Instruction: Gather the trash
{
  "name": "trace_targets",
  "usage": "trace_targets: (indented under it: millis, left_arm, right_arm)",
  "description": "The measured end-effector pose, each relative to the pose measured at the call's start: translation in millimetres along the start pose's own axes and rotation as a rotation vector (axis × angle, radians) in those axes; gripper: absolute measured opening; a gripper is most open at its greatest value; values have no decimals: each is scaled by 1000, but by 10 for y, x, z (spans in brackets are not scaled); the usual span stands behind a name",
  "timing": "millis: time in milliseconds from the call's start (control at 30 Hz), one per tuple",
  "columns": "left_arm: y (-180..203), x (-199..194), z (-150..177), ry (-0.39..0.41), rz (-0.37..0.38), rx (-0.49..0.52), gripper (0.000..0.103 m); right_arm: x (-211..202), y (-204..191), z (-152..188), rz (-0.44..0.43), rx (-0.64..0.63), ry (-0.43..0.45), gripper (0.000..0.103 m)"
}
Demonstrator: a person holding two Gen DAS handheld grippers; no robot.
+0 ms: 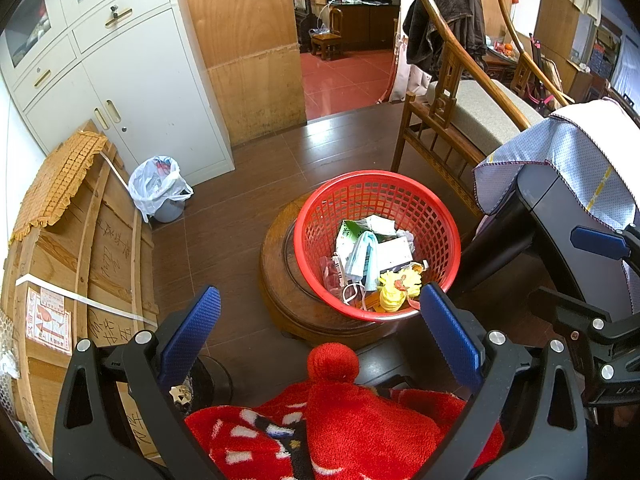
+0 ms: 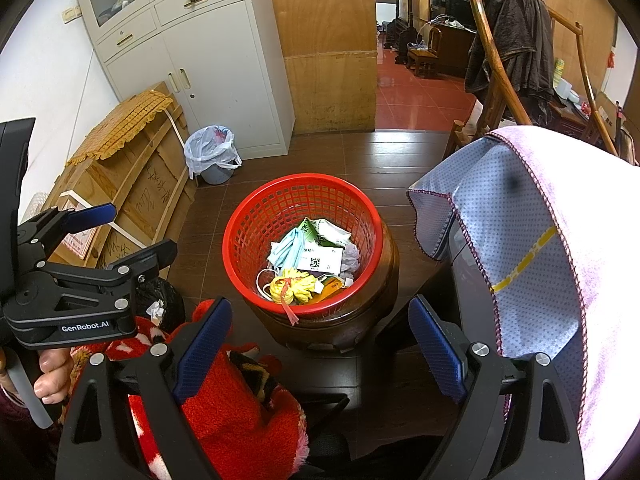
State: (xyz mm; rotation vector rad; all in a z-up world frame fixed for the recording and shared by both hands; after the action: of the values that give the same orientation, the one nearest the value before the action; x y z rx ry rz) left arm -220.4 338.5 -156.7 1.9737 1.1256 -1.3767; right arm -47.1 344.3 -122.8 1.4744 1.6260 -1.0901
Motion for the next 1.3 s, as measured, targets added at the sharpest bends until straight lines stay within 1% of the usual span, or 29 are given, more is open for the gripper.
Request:
trace_targets:
  millis: [1167,1300]
  left_arm:
    - [-15,-3,-16,2,-2,7,96]
    - [0,-6,10,5,-18,11,96]
  right_arm:
    - [-2,8,12,-2,1,2,88]
    - [-1,11,20,-2,1,2,88]
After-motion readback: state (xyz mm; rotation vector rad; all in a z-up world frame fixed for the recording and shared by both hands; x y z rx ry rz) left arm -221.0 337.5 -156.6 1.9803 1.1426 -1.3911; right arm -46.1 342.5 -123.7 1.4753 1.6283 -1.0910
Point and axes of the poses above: each gripper's, at about its wrist camera, not at the fingertips, and x roughly the way its jaws point, y to its right, z to its underside, the point moved 5 cm from there along x, roughly the way its jaws point, and after that the axes turned 12 degrees about -y, right-handed, at the moved point
